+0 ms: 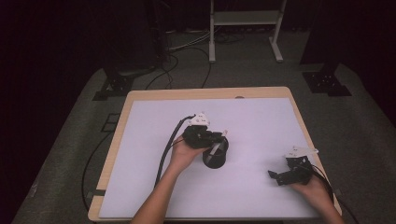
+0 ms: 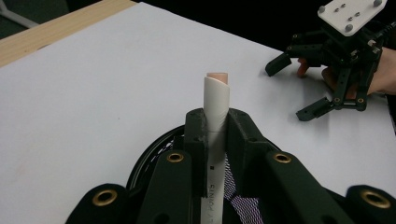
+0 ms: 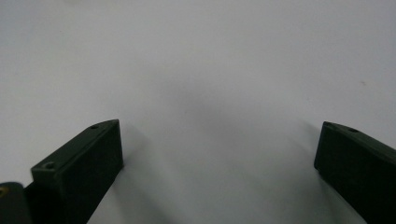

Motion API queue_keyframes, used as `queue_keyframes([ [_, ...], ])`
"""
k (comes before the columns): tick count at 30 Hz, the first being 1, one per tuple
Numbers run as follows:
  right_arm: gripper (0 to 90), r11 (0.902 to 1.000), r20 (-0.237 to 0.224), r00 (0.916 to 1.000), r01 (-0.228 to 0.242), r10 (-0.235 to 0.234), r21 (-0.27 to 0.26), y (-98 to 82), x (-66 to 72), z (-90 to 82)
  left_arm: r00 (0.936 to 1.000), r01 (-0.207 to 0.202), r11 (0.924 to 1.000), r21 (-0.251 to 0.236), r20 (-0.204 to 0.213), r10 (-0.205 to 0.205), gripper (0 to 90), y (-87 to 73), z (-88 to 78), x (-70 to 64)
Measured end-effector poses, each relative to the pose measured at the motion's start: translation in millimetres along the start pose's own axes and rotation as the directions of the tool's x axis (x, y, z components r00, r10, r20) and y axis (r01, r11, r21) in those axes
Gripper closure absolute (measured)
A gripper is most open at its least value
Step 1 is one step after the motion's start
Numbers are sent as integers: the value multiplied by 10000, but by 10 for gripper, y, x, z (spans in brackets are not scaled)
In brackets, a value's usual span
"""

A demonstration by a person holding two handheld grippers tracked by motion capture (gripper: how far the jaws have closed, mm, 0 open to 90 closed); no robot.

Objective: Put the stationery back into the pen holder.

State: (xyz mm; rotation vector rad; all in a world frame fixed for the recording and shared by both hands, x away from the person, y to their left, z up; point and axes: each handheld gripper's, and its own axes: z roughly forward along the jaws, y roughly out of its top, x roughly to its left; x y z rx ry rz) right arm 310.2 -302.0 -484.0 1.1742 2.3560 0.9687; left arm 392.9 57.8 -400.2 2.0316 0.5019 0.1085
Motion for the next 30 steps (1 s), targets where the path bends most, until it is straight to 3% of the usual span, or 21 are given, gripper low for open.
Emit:
queue_keyframes([
  [7,2,10000,-1,10000,-1,1,0,0,0,0,10000,-29,10000,18,20,29,777,0,0,1],
  [16,2,10000,4,10000,15,-15,-8,0,-1,1,10000,-83,10000,-49,-47,83,642,11,-9,1],
  [19,2,10000,10,10000,33,-33,-20,0,-2,1,9997,-130,9999,-28,-200,129,498,27,-25,-4],
  [27,2,10000,-2,10000,-15,15,3,-1,2,0,9997,-3,9997,249,-260,9,268,56,-96,-3],
  [30,2,10000,0,10000,-16,16,4,0,3,0,9992,-52,9974,715,-402,81,183,61,-138,-12],
])
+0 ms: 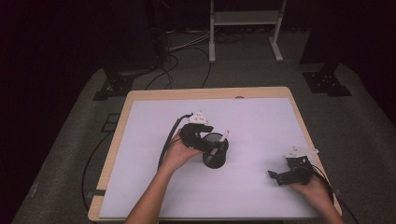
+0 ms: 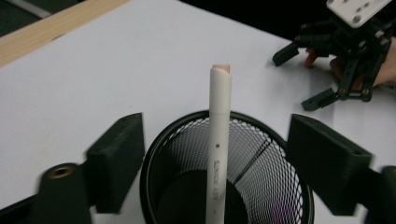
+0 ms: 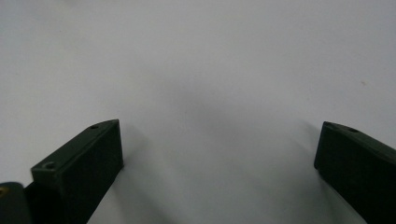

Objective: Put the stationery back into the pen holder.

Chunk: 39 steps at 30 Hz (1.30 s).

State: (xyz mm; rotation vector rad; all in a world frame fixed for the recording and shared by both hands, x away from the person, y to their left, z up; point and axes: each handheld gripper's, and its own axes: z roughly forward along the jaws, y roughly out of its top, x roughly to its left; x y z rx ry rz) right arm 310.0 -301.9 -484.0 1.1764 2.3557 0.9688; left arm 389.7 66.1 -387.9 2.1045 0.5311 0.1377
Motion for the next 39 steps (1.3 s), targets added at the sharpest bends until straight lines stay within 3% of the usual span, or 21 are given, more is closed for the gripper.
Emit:
queue_keyframes([
  [10,2,10000,-5,10000,-14,14,2,-1,1,-1,9987,83,9991,414,-508,-62,24,-49,-185,-7],
  [26,2,10000,-11,10000,8,-8,-13,-2,-2,0,9922,336,9969,713,-1223,-247,12,-333,-594,32],
  [35,2,10000,-2,10000,18,-18,-8,-2,-1,0,9814,528,9921,1140,-1894,-304,12,-620,-815,35],
  [39,2,10000,1,10000,20,-20,-9,-2,0,0,9748,808,9896,1193,-2164,-535,12,-796,-925,47],
])
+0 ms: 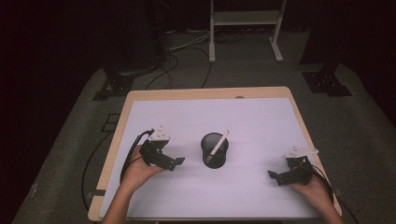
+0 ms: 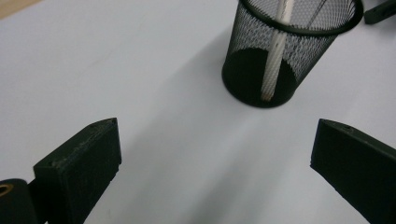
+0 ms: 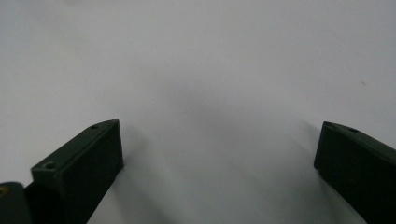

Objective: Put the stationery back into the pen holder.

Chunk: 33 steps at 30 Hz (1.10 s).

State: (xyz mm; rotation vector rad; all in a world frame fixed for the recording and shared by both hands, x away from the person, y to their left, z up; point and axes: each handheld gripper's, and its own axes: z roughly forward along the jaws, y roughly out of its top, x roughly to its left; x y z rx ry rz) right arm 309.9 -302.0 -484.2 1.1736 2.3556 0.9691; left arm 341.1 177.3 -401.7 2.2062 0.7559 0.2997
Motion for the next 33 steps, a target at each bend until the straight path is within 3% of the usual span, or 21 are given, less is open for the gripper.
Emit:
queue_keyframes([
  [13,2,10000,0,10000,13,-13,-3,0,0,0,9991,343,9973,647,-289,-325,12,-390,-34,15],
  [21,2,10000,3,10000,8,-8,-5,0,1,0,9975,427,9880,1486,-627,-337,12,-680,25,19],
  [24,2,10000,6,10000,-1,1,-8,0,2,-1,9973,372,9824,1830,-696,-248,13,-735,53,30],
  [33,2,10000,3,10000,0,0,-9,-1,1,0,9975,386,9809,1907,-647,-266,12,-781,114,44],
])
